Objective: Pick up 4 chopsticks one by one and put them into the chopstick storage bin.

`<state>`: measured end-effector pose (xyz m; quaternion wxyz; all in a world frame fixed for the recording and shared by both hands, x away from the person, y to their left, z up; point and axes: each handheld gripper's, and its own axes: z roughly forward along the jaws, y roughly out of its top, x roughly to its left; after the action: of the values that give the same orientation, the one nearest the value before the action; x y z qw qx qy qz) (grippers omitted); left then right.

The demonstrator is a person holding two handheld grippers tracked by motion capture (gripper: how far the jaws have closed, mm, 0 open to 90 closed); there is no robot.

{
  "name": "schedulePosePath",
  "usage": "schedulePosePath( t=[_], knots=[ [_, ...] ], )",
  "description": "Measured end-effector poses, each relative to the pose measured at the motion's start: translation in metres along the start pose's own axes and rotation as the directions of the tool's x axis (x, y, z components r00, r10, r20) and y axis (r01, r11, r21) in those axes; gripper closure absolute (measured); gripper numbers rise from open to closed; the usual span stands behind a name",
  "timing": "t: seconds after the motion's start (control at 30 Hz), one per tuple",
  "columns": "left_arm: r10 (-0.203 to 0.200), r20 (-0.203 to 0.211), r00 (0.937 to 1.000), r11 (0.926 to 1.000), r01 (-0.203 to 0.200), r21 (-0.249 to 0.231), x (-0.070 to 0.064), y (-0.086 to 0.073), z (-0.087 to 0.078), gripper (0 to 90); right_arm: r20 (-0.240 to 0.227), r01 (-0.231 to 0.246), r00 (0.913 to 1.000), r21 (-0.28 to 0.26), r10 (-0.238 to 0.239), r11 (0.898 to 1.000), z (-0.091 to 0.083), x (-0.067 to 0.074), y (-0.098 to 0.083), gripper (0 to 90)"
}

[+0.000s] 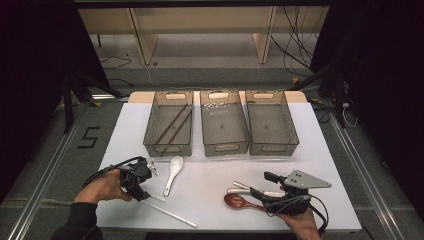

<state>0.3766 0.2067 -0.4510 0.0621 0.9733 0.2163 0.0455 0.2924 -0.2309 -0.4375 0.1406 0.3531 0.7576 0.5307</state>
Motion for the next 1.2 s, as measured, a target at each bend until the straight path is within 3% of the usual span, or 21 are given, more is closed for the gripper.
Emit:
schedulePosePath(
  t=[0.23,0.4,0.73,1.2],
  knots=[
    [0.057,0.018,0.9982,0.9972,-0.058,0.048,-0.001,0.005,0.007,48.6,-0.001,-0.001,1.0,-0.002,0.001,1.0,0.0,0.0,0.0,26.3],
    [0.071,0.027,0.9971,0.9959,-0.072,0.055,-0.001,0.007,0.01,54.4,0.0,-0.002,1.0,-0.002,0.002,1.0,0.0,0.0,0.0,26.3],
    [0.079,0.072,0.9943,0.9956,-0.082,0.044,0.003,0.003,0.011,66.8,-0.001,-0.002,1.0,-0.002,0.002,1.0,0.0,0.0,0.0,26.3],
    [0.094,0.09,0.9915,0.9947,-0.097,0.032,0.004,-0.005,0.01,71.7,-0.003,-0.003,1.0,-0.001,0.003,1.0,0.0,0.0,0.0,26.3]
  ],
)
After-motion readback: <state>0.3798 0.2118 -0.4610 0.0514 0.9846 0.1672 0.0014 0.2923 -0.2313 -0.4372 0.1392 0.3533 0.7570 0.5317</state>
